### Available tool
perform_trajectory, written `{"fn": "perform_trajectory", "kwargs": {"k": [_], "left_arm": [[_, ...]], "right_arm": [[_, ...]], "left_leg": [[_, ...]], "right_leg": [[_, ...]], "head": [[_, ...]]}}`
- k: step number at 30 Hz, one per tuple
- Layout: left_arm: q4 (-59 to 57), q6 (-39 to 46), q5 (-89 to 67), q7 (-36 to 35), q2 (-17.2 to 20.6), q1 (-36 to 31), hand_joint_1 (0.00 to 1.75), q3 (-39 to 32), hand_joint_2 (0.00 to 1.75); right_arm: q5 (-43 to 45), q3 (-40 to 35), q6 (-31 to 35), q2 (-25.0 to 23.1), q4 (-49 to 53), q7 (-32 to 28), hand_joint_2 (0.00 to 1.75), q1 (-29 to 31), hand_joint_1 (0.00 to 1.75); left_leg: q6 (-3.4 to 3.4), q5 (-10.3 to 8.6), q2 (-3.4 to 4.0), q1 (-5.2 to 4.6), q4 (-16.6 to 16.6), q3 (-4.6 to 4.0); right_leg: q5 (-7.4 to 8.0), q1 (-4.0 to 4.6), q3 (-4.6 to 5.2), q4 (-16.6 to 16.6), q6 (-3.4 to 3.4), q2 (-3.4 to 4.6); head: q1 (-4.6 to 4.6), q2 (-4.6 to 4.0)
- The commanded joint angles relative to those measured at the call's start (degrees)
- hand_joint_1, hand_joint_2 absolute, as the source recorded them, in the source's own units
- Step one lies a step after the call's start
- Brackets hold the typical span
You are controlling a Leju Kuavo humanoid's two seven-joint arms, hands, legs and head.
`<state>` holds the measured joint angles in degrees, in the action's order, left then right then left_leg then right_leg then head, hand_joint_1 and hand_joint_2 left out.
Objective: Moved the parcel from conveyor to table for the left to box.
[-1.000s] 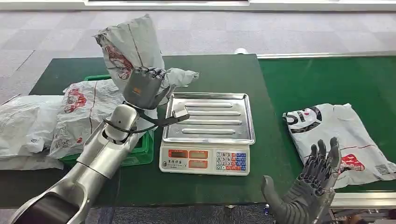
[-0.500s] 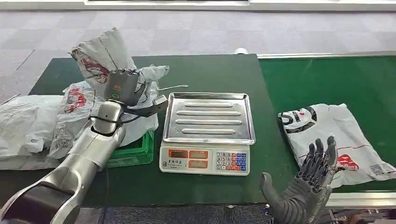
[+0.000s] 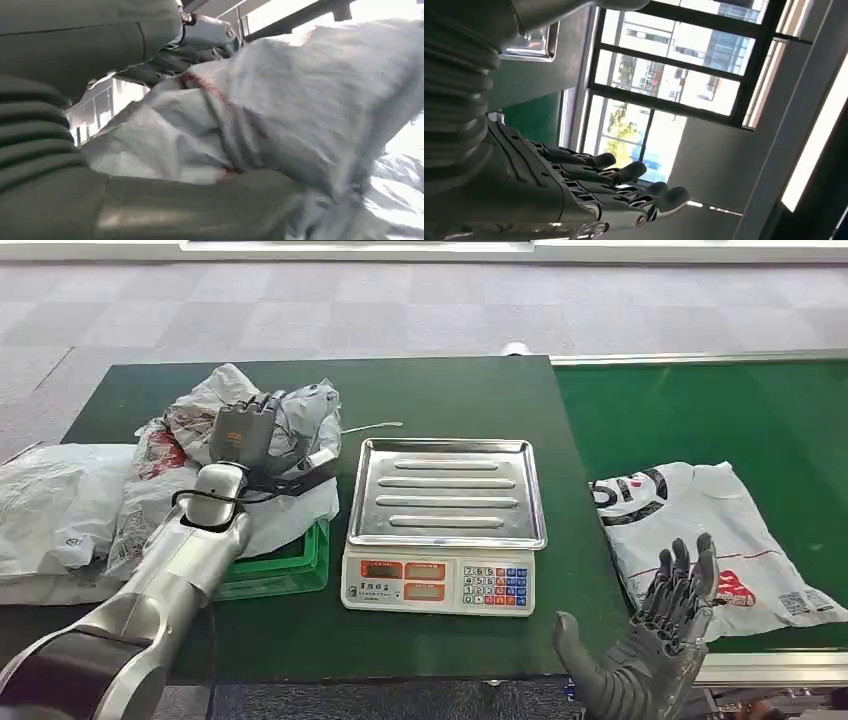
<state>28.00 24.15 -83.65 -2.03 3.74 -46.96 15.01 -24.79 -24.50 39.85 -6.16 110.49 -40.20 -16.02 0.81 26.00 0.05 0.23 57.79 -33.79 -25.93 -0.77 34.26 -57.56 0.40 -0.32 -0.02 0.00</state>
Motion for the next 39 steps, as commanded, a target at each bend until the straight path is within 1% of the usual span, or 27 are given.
{"fn": "perform_trajectory", "kwargs": {"k": [1, 8, 9, 10, 12, 13, 14, 15, 16, 17, 18, 19, 20, 21, 22, 23, 24, 25, 26, 27, 28, 30, 32, 34, 38, 39], "left_arm": [[1.3, 0.2, 18.4, 14.3, -4.1, 1.5, 0.00, -15.5, 0.00], [2.0, 0.1, 18.8, 14.4, -4.1, 2.2, 0.00, -15.4, 0.00], [4.5, -4.6, 28.9, 21.4, -5.4, 4.0, 0.00, -19.5, 0.00], [7.1, -9.1, 36.6, 25.9, -6.3, 6.8, 0.00, -21.1, 0.00], [14.1, -13.8, 45.5, 29.8, -7.8, 14.7, 0.00, -17.4, 0.00], [17.7, -15.2, 49.3, 31.6, -8.7, 18.7, 0.00, -14.8, 0.00], [21.2, -14.9, 51.2, 32.1, -9.6, 22.2, 0.00, -12.1, 0.00], [27.0, -14.9, 56.6, 33.7, -11.5, 27.1, 0.00, -9.6, 0.00], [31.3, -13.6, 58.7, 33.2, -12.1, 30.3, 0.00, -6.7, 0.00], [34.9, -14.9, 62.1, 32.8, -12.7, 32.8, 0.00, -4.9, 0.00], [39.3, -16.6, 67.6, 32.4, -13.2, 35.5, 0.00, -3.6, 0.00], [41.5, -18.7, 71.1, 32.0, -13.4, 36.8, 0.00, -3.3, 0.00], [43.6, -20.1, 73.3, 32.0, -13.0, 38.0, 0.00, -3.4, 0.00], [45.0, -22.0, 74.6, 31.1, -12.4, 38.9, 0.00, -3.6, 0.00], [45.5, -22.9, 73.8, 30.5, -12.1, 39.2, 0.00, -3.7, 0.00], [45.7, -23.7, 73.0, 30.2, -12.2, 39.5, 0.00, -4.1, 0.00], [46.0, -24.5, 71.7, 30.1, -12.6, 40.0, 0.00, -4.6, 0.00], [46.3, -24.3, 70.1, 30.2, -13.0, 40.3, 0.00, -4.9, 0.00], [46.5, -23.9, 69.1, 30.2, -13.4, 40.6, 0.00, -5.1, 0.00], [47.0, -22.7, 67.3, 30.4, -13.9, 40.9, 0.00, -5.5, 0.00], [47.4, -22.6, 66.9, 30.3, -14.2, 41.2, 0.00, -5.7, 0.00], [47.4, -22.7, 66.8, 30.3, -14.3, 41.2, 0.00, -5.7, 0.00], [47.4, -22.7, 66.7, 30.3, -14.3, 41.1, 0.00, -5.9, 0.00], [47.4, -22.7, 66.7, 30.3, -14.3, 41.1, 0.00, -5.9, 0.00], [47.4, -22.7, 66.7, 30.3, -14.3, 41.1, 0.00, -5.9, 0.00], [47.3, -23.0, 66.5, 30.2, -14.4, 41.0, 0.00, -6.2, 0.00]], "right_arm": [[-1.3, 2.2, 0.2, -0.8, -0.6, 0.2, 1.75, -1.3, 0.00], [-1.2, 2.2, 0.2, -0.6, -0.5, 0.2, 1.75, -1.4, 0.00], [-1.1, 2.8, 0.2, -0.9, -1.0, 0.2, 1.75, -1.4, 0.00], [-1.6, 3.5, 0.2, -1.2, -2.1, 0.2, 1.75, -1.8, 0.00], [-2.9, 5.1, 0.2, -1.4, -3.1, 0.2, 1.75, -2.7, 0.00], [-4.7, 6.0, 0.2, -1.6, -3.3, 0.5, 0.00, -3.1, 0.00], [-6.7, 6.8, 0.2, -2.1, -2.7, 1.1, 0.00, -3.5, 0.00], [-11.1, 8.7, 0.2, -3.3, -1.8, 3.1, 1.75, -4.3, 0.00], [-16.6, 10.7, 0.2, -4.3, -1.3, 6.5, 1.75, -5.1, 0.00], [-20.1, 11.3, 0.2, -4.2, -0.6, 8.9, 1.75, -5.6, 0.00], [-27.3, 13.4, 0.2, -4.0, -0.6, 13.4, 1.75, -5.9, 0.00], [-35.6, 16.2, -0.5, -4.2, -1.6, 17.8, 1.75, -6.1, 0.00], [-38.1, 16.8, -1.7, -3.3, -1.9, 20.1, 1.75, -5.3, 0.00], [-41.5, 18.9, -5.4, -2.1, -3.9, 23.0, 1.75, -3.8, 0.00], [-49.1, 21.2, -8.6, -1.2, -6.6, 25.9, 1.75, -2.6, 0.00], [-55.0, 22.4, -9.0, -0.7, -9.6, 27.9, 1.75, -0.8, 0.00], [-63.2, 24.1, -9.3, 0.3, -14.7, 31.9, 1.75, 1.9, 0.00], [-65.2, 24.9, -9.5, 2.1, -18.6, 34.3, 1.75, 3.8, 0.00], [-65.2, 25.0, -9.6, 4.1, -21.1, 35.8, 1.75, 5.3, 0.00], [-65.2, 24.5, -10.3, 7.5, -24.9, 38.6, 1.75, 7.3, 0.00], [-65.2, 24.8, -9.4, 7.4, -27.3, 38.5, 1.75, 8.8, 0.00], [-65.2, 25.1, -9.5, 7.5, -27.4, 38.5, 1.75, 8.9, 0.00], [-65.2, 25.0, -9.4, 7.3, -26.8, 38.1, 1.75, 8.5, 0.00], [-65.2, 25.0, -9.4, 7.3, -26.8, 38.1, 1.75, 8.5, 0.00], [-65.2, 25.0, -9.4, 7.3, -26.8, 38.1, 1.75, 8.5, 0.00], [-65.2, 22.8, -10.7, 11.1, -25.9, 42.2, 1.75, 8.1, 0.00]], "left_leg": [[-0.01, 0.01, -0.03, 0.04, 0.0, 0.08], [-0.01, 0.00, -0.05, 0.04, -0.1, 0.10], [-0.01, 0.00, -0.03, 0.02, -0.1, 0.08], [0.00, 0.01, -0.02, 0.02, 0.0, 0.06], [-0.02, 0.00, 0.00, -0.01, -0.2, 0.24], [-0.03, 0.00, 0.07, -0.01, -0.3, 0.38], [-0.02, 0.04, 0.02, -0.05, -0.2, 0.34], [-0.04, 0.06, 0.05, -0.04, -0.4, 0.49], [-0.05, 0.09, 0.04, -0.08, -0.3, 0.44], [-0.07, 0.10, -0.04, -0.11, -0.2, 0.28], [-0.09, 0.15, -0.03, -0.11, -0.2, 0.38], [-0.08, 0.21, 0.00, -0.11, -0.1, 0.19], [-0.14, 0.31, -0.01, -0.06, -0.1, 0.28], [-0.15, 0.39, 0.12, -0.07, -0.1, 0.24], [-0.15, 0.41, 0.15, -0.05, -0.1, 0.31], [-0.20, 0.46, 0.20, -0.02, -0.1, 0.34], [-0.16, 0.43, 0.18, -0.05, -0.1, 0.26], [-0.19, 0.44, 0.15, -0.01, -0.2, 0.37], [-0.21, 0.41, 0.15, 0.01, -0.2, 0.40], [-0.23, 0.44, 0.20, 0.02, -0.2, 0.34], [-0.25, 0.43, 0.23, 0.01, -0.2, 0.38], [-0.27, 0.43, 0.26, 0.00, -0.2, 0.35], [-0.27, 0.43, 0.08, -0.05, -0.1, 0.31], [-0.28, 0.43, 0.08, -0.05, 0.0, 0.25], [-0.26, 0.43, 0.07, -0.02, -0.1, 0.40], [-0.26, 0.42, 0.04, -0.05, -0.1, 0.35]], "right_leg": [[0.00, 0.05, -0.11, 0.1, -0.02, -0.01], [0.01, 0.08, -0.12, 0.1, -0.02, -0.02], [0.00, 0.06, -0.08, 0.1, -0.02, -0.01], [0.00, 0.06, -0.05, 0.1, -0.01, 0.00], [0.01, 0.02, -0.22, 0.2, 0.00, 0.02], [0.04, 0.02, -0.35, 0.3, -0.01, 0.10], [-0.02, -0.04, -0.29, 0.2, 0.01, 0.04], [-0.01, -0.04, -0.45, 0.4, 0.02, 0.07], [-0.05, -0.08, -0.38, 0.3, 0.02, 0.06], [-0.09, -0.11, -0.25, 0.2, 0.03, 0.01], [-0.13, -0.10, -0.37, 0.3, 0.05, 0.00], [-0.20, -0.11, -0.18, 0.1, 0.10, 0.03], [-0.24, -0.06, -0.31, 0.2, 0.10, 0.02], [-0.25, -0.08, -0.25, 0.2, 0.12, 0.14], [-0.24, -0.06, -0.33, 0.2, 0.12, 0.19], [-0.23, -0.02, -0.37, 0.3, 0.09, 0.23], [-0.22, -0.05, -0.28, 0.3, 0.12, 0.20], [-0.21, -0.01, -0.45, 0.4, 0.12, 0.17], [-0.19, 0.01, -0.52, 0.5, 0.16, 0.16], [-0.19, 0.02, -0.45, 0.4, 0.19, 0.18], [-0.17, 0.01, -0.48, 0.5, 0.19, 0.20], [-0.16, 0.01, -0.47, 0.5, 0.20, 0.23], [-0.24, -0.05, -0.45, 0.3, 0.20, 0.04], [-0.25, -0.05, -0.40, 0.2, 0.22, 0.03], [-0.24, 0.00, -0.52, 0.3, 0.18, 0.03], [-0.26, 0.00, -0.47, 0.3, 0.20, 0.00]], "head": [[0.00, -0.02], [0.00, -0.02], [0.00, -0.02], [0.02, -0.02], [0.02, 0.00], [0.00, 0.00], [0.00, -0.02], [0.02, 0.00], [0.00, 0.00], [0.00, -0.02], [0.02, -0.02], [0.00, -0.02], [0.00, -0.02], [0.02, -0.02], [0.02, 0.00], [0.02, -0.02], [0.00, 0.00], [0.02, 0.00], [0.02, -0.02], [0.00, 0.00], [0.02, 0.00], [0.00, -0.02], [0.00, 0.00], [0.02, -0.02], [0.02, 0.00], [0.02, 0.00]]}}
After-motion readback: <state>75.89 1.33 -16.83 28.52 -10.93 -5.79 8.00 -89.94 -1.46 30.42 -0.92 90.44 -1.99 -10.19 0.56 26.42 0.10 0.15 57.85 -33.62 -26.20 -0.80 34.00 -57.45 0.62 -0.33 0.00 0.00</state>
